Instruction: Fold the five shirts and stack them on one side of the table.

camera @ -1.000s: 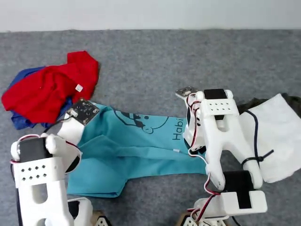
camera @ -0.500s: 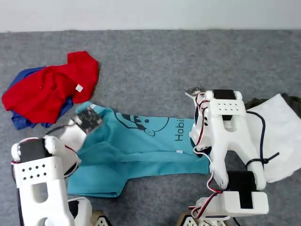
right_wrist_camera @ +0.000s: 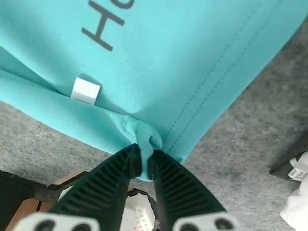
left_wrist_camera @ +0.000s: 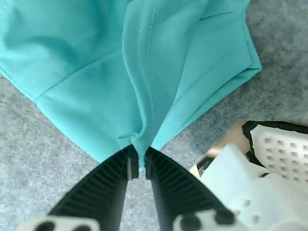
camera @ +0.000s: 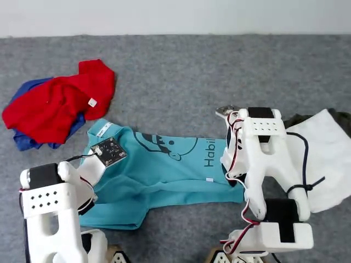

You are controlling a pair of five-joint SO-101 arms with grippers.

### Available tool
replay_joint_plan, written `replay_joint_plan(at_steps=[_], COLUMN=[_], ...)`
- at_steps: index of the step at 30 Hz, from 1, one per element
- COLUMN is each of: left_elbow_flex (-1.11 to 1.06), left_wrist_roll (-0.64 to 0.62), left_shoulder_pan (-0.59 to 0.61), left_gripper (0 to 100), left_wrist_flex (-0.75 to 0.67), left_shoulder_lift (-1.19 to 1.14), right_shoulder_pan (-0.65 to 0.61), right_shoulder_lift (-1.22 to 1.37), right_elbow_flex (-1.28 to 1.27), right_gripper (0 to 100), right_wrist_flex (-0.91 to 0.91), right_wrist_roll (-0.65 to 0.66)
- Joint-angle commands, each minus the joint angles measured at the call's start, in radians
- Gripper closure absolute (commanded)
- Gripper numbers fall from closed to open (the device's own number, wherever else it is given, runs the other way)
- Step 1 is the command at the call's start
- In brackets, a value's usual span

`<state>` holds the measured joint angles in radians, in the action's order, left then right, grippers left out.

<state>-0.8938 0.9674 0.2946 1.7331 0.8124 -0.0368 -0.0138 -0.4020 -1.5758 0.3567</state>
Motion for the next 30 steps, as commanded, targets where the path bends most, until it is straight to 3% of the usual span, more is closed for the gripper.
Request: replay_joint_plan(at_steps=[1,15,24,30], left_elbow_flex=[0.002,-0.019,-0.022,-0.018], left_wrist_roll=[0.04,0.141,0.199,0.199], left_shoulder_pan=[0.008,0.006,0.008,0.008], left_gripper=[99,99,99,98], left_wrist_flex=[0.021,0.02,0.018,0.018], left_shoulder_lift=[0.011,0.003,0.009,0.009], right_shoulder_pan=[0.01,0.015,0.085,0.081], right_shoulder_lift=[0.03,0.094,0.084,0.084], right_elbow_flex=[-0.002,0.012,0.025,0.1], right_gripper=[98.9,98.9,98.2,86.7], right_wrist_flex=[0.01,0.031,0.015,-0.14], right_wrist_roll=[0.012,0.008,0.008,0.094])
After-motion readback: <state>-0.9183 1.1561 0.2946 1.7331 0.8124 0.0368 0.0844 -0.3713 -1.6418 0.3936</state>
